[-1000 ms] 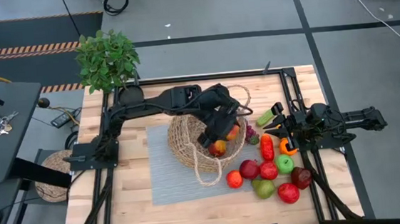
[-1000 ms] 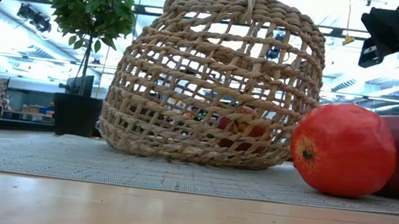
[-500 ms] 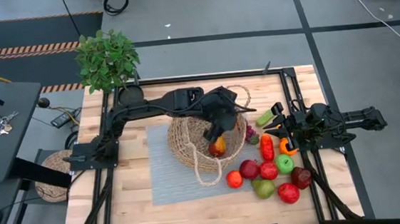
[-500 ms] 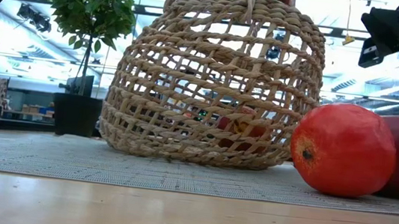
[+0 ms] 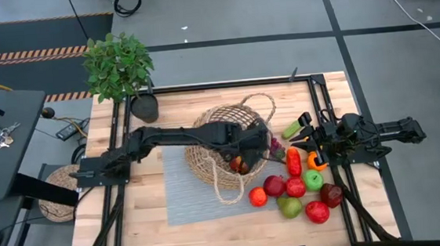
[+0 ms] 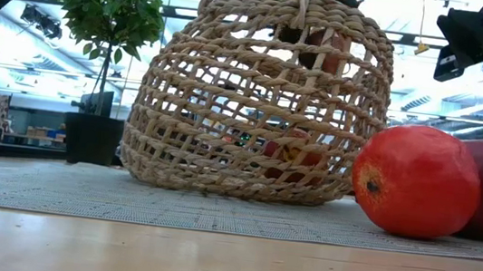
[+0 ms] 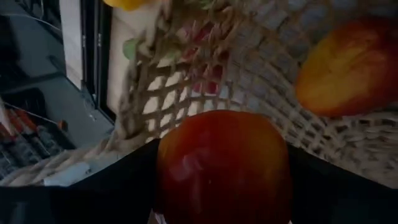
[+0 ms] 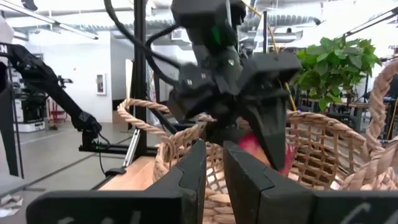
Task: Build produce basket
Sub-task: Put the red apple into the brown basket
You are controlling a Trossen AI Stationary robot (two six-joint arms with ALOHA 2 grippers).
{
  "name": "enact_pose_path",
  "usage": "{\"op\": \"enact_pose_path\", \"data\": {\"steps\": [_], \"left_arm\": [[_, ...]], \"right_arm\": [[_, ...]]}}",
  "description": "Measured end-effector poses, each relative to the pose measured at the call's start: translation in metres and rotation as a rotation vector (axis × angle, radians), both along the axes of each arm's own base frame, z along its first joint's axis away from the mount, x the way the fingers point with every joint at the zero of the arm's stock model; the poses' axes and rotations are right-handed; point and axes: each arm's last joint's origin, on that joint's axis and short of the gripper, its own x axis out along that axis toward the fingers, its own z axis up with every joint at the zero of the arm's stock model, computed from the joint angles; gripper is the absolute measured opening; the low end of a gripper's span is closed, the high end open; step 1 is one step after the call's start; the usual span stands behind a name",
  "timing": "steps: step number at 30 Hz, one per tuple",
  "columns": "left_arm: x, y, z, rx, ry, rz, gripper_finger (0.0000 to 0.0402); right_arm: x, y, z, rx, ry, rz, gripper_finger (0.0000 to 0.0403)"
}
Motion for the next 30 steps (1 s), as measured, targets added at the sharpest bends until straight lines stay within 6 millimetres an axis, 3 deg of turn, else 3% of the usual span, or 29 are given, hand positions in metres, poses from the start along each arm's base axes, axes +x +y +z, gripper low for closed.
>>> {"op": "enact_pose_path", "data": {"steps": [16,22,30], "left_arm": [[-0.004,0.029,-0.050,-0.071,0.259,0.188,0.0282],[-0.007,0.039,-0.059,-0.156,0.271,0.332,0.0282],[-0.009,0.037,-0.063,-0.267,0.257,0.471,0.0301]], "right_arm": [[-0.001,0.000,0.002,0.001,-0.021,0.000,0.0062],[-0.001,0.000,0.004,0.001,-0.039,0.000,0.0062],[-0.001,0.000,0.005,0.001,-0.052,0.000,0.0062]]}}
